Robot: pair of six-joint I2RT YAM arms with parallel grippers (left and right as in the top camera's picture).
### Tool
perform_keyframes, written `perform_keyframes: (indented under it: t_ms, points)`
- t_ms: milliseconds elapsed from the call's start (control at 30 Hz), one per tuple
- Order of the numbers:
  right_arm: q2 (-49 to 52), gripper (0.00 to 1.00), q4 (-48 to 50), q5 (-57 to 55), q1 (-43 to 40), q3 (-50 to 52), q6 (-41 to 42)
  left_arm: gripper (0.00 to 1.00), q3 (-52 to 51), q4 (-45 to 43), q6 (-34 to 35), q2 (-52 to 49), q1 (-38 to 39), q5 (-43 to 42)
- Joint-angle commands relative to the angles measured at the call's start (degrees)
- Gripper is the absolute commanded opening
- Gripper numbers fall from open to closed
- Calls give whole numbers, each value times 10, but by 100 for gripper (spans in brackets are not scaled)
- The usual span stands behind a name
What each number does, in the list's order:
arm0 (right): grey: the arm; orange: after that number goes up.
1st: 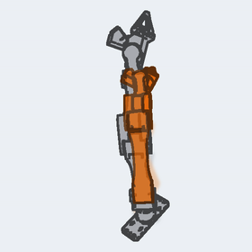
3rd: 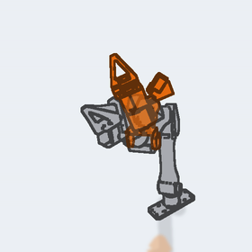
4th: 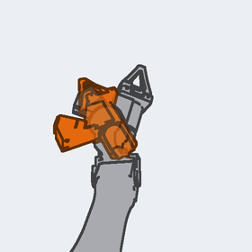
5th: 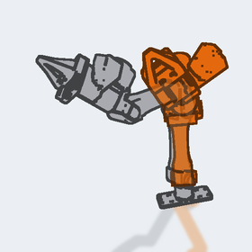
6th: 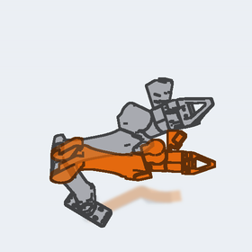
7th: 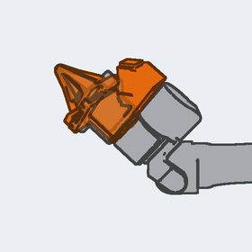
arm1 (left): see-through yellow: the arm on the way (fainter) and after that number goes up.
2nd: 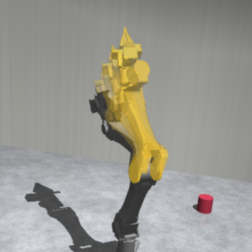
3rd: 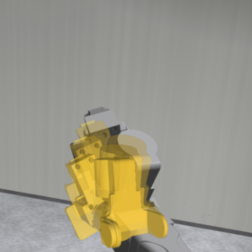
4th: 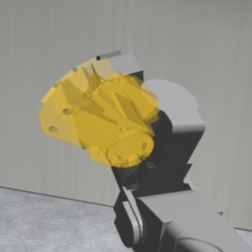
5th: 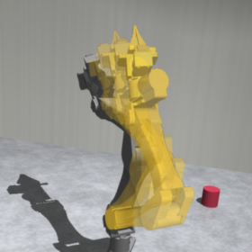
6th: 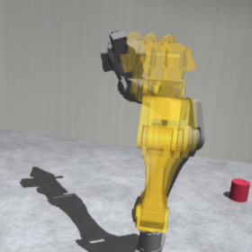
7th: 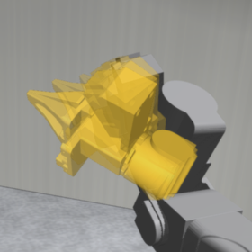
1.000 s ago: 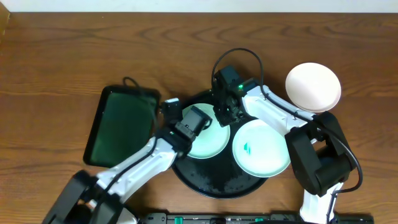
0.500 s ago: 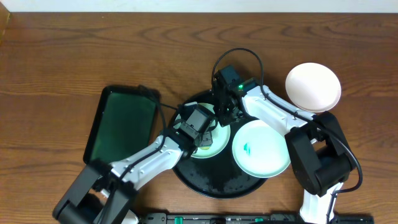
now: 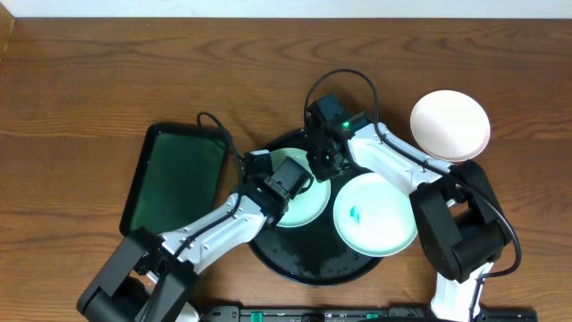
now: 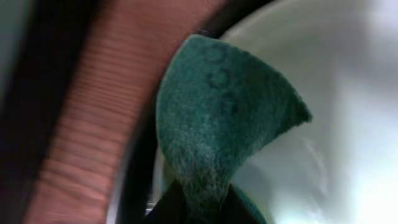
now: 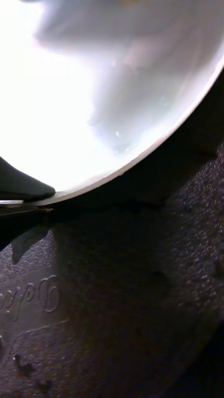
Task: Clean dirty plates on tray and stack at the side
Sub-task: 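Scrub light green plate with sponge while right gripper holds rim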
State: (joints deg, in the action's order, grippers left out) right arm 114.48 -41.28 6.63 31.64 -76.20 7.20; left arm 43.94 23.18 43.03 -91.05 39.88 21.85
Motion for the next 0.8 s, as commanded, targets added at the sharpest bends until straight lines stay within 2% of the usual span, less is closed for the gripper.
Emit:
perform_keyframes:
  t_ms: [0, 100, 200, 300, 400, 667, 767]
  points:
    - [-4, 1, -3, -37, -6, 3, -2, 7, -18, 11, -14, 34, -10, 103]
    - [-4, 1, -5, -36, -6, 3, -2, 7, -18, -6, -14, 87, -9, 82]
    - [-4, 1, -5, -36, -5, 3, -2, 7, -18, -51, -14, 133, -10, -8]
    - [-4, 1, -3, -32, -4, 3, -2, 7, -18, -103, -14, 136, -9, -121]
    - [-4, 1, -2, -32, -4, 3, -2, 7, -18, -122, -3, 109, -9, -181]
    - [-4, 1, -1, -31, -4, 3, 6, 7, -18, -150, 13, -19, -10, -178]
    - [-4, 1, -1, -32, -5, 3, 6, 7, -18, -135, -16, -47, -17, -123]
